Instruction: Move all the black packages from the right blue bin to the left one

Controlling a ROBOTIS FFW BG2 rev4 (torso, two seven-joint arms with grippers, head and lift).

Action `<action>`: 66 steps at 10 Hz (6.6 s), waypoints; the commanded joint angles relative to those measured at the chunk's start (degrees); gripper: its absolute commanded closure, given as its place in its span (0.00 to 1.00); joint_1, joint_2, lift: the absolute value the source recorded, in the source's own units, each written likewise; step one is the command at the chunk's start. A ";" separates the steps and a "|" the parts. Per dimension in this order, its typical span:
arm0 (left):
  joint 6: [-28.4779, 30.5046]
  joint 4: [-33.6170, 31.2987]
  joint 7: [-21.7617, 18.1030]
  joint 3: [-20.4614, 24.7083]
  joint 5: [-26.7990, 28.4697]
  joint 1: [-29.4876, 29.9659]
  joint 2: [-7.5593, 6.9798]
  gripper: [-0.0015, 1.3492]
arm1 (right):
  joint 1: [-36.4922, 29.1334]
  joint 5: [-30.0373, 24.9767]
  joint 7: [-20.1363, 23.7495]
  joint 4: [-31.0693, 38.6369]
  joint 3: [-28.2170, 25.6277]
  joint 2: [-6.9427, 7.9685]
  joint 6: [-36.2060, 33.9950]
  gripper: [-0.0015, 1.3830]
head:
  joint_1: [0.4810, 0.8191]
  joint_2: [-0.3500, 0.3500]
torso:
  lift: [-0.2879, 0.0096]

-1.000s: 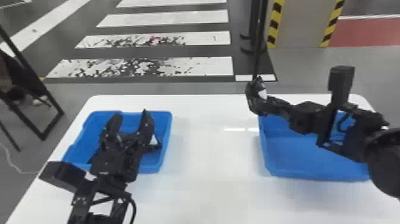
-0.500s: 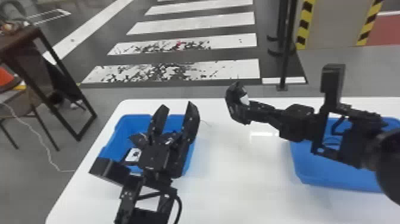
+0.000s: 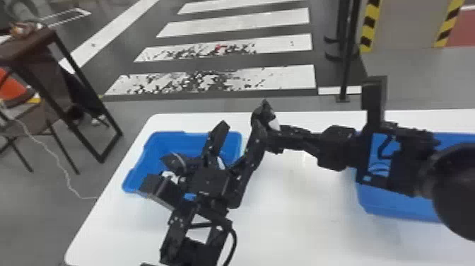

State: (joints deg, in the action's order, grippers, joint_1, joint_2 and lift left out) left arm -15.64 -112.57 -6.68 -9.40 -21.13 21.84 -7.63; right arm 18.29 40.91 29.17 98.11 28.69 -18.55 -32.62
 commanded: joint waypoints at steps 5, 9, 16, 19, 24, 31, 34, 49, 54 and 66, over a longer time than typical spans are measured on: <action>1.15 0.00 0.00 -0.08 0.79 -0.33 -0.11 0.29 | 0.69 2.05 -0.35 0.67 4.11 -0.09 -0.57 0.76 | 0.63 0.88 | 0.50; 5.23 -0.14 -0.18 0.84 2.96 -0.04 -0.11 0.88 | 0.83 2.62 -0.61 0.95 5.36 -0.17 -0.85 0.76 | 0.63 0.92 | 0.50; 9.02 -4.78 -0.62 3.58 8.90 0.38 0.07 0.90 | 0.41 2.85 -0.61 -0.59 4.68 -0.26 2.95 0.36 | 0.63 0.91 | 0.50; 11.27 -3.80 1.67 11.12 16.33 -2.01 1.04 0.90 | -2.26 2.96 0.36 -1.01 0.11 -0.26 4.36 0.09 | 0.63 0.92 | 0.50; 1.01 19.69 9.84 19.92 29.59 -10.17 2.79 0.63 | -6.76 3.76 1.24 -0.17 -5.49 -0.17 4.50 0.10 | 0.60 1.00 | 0.50; -5.46 -0.70 4.13 8.95 5.36 5.16 2.44 0.09 | -30.95 -10.86 -2.28 16.28 -27.89 4.22 17.29 0.09 | 0.63 0.79 | 0.50; -3.49 -2.95 4.13 9.40 14.39 9.80 3.06 0.09 | -45.85 -20.80 -7.82 27.95 -33.49 7.21 20.39 0.10 | 0.63 0.63 | 0.50; 2.13 -7.59 5.27 11.23 15.42 16.27 4.90 0.09 | -57.67 -25.49 -9.13 31.61 -39.77 11.60 24.47 0.10 | 0.63 0.50 | 0.50; 1.71 -7.74 5.27 12.03 15.65 16.69 5.34 0.09 | -57.95 -24.92 -9.13 31.61 -39.88 11.60 25.03 0.10 | 0.63 0.52 | 0.50; 0.59 -7.74 5.36 12.38 16.10 16.97 5.34 0.09 | -58.23 -23.77 -9.13 31.19 -40.00 11.60 26.15 0.10 | 0.63 0.52 | 0.50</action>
State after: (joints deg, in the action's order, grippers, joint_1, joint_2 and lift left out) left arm -15.05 -120.30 -1.32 2.94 -5.00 38.76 -2.28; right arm -39.83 17.08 20.04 129.30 -11.31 -6.94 -6.50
